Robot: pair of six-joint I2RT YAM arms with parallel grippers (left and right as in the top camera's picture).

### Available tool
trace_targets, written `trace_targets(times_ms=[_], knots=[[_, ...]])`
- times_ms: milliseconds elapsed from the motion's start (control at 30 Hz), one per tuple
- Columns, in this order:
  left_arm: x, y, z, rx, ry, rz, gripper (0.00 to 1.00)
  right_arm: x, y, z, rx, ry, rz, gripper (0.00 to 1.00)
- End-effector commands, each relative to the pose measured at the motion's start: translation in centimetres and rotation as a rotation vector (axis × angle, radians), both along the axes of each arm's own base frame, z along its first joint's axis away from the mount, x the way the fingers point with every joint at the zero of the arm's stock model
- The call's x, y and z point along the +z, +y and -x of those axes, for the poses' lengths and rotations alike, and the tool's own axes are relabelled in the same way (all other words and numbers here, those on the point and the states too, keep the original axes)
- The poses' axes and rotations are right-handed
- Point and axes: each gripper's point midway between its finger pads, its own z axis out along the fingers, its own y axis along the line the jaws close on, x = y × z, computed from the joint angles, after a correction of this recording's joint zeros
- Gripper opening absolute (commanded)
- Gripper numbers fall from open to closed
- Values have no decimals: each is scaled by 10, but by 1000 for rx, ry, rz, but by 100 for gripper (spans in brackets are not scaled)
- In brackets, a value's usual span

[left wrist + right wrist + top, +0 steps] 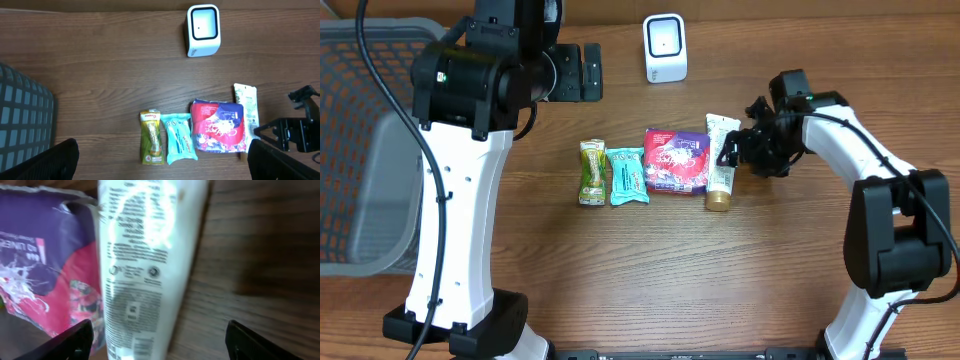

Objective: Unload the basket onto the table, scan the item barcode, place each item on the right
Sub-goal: 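Move the right gripper to the white tube and grasp it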

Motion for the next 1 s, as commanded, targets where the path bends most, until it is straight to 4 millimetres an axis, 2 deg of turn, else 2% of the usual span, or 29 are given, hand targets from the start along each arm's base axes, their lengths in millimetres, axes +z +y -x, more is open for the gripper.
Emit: trace_targets(times_ms=[0, 167, 333, 367, 467, 567, 633, 700, 867, 967], knots=[[4, -1, -1, -8, -15, 0, 99, -1, 19, -1, 19, -17, -34, 83], [4, -1, -1, -8, -15, 0, 99, -4, 28, -12, -71, -33, -39, 82], [4, -1, -1, -7, -16, -1, 99, -11, 23, -15, -103, -25, -13, 80], [5, -1, -1, -7, -16, -1, 100, 0, 34, -15, -93, -11, -105, 77], [4, -1, -1, -8, -16, -1, 100, 22, 41, -24, -96, -15, -237, 77], [4, -1, 0, -7, -10, -2, 100, 33, 23, -37, -150, -43, -235, 77], [1, 0, 3, -7, 6, -7, 99, 25, -3, -47, -245, -50, -147, 77], [0, 1, 4, -7, 10, -7, 100, 18, -16, -52, -282, -67, -73, 77], [0, 0, 4, -7, 10, -7, 100, 3, -13, -56, -263, -115, 63, 78], [0, 0, 4, -7, 10, -7, 100, -14, 4, -59, -222, -128, 77, 78]])
